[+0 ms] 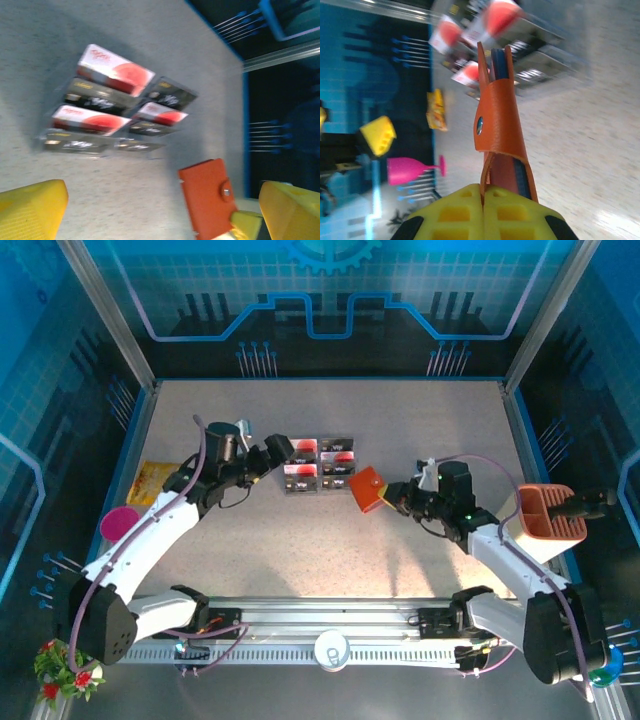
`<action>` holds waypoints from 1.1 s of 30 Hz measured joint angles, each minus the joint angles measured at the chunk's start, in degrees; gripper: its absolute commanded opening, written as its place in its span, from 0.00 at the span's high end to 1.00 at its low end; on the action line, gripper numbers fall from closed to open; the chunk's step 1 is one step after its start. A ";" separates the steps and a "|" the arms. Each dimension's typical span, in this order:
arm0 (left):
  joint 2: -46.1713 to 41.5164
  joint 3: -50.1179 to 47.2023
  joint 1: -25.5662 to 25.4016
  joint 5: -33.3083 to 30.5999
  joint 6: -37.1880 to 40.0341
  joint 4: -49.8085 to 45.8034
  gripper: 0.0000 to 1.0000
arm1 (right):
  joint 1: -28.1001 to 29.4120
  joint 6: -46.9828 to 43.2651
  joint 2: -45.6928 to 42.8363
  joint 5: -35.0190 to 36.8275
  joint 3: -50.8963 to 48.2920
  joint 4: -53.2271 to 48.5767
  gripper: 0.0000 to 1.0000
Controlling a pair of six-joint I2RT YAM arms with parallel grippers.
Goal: Put the credit cards into the card holder
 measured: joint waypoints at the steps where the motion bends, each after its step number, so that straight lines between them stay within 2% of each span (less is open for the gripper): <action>1: 0.00 -0.17 0.20 1.07 -1.20 1.60 0.01 | 0.87 1.60 0.79 0.28 0.55 2.36 1.00; 6: 0.17 -1.16 0.46 5.75 -7.39 10.38 0.01 | 7.78 9.86 7.02 3.89 5.42 14.91 1.00; 10: 1.05 -1.97 0.70 7.32 -11.54 16.09 0.01 | 12.44 14.47 10.69 7.72 7.87 23.19 1.00; 13: 1.92 -2.73 0.72 7.85 -14.32 19.52 0.05 | 14.99 17.51 13.09 10.45 8.46 28.57 1.00; 20: 3.13 -3.08 0.81 8.37 -17.64 23.69 0.18 | 17.51 23.34 18.36 14.03 8.79 37.53 1.00; 33: 4.02 -4.63 0.83 8.48 -18.86 26.08 0.29 | 20.39 26.73 21.07 15.08 12.46 43.23 1.00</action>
